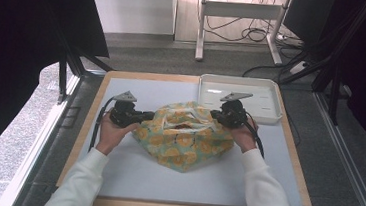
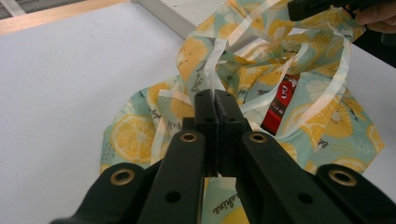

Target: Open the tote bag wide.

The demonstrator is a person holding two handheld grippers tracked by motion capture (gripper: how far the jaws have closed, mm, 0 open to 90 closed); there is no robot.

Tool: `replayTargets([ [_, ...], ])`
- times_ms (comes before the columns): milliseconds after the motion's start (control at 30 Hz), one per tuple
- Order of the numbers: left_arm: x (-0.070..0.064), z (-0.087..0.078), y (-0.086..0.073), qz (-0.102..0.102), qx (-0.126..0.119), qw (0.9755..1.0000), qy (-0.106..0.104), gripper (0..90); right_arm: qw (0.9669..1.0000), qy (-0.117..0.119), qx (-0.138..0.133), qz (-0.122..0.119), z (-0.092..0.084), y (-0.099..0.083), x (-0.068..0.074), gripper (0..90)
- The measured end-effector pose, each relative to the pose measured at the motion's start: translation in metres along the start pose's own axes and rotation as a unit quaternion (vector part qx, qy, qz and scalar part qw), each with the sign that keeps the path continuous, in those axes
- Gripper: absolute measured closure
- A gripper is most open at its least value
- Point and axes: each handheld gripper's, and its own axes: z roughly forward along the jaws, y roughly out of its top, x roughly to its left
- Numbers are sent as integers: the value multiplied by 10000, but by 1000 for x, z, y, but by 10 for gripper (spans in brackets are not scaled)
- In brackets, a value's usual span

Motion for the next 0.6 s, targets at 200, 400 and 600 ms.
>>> replayTargets([
  [200, 0, -2, 0, 16, -46, 10000, 9, 900, 9998, 31, -202, -41, -8, 3, 4, 882],
  [400, -1, -6, 2, 15, -129, 9999, 13, 900, 9991, 79, -421, -31, -17, 4, 7, 882],
  [600, -2, -9, 2, 18, -204, 9998, -8, 900, 9979, 149, -634, -5, -29, 3, 9, 882],
])
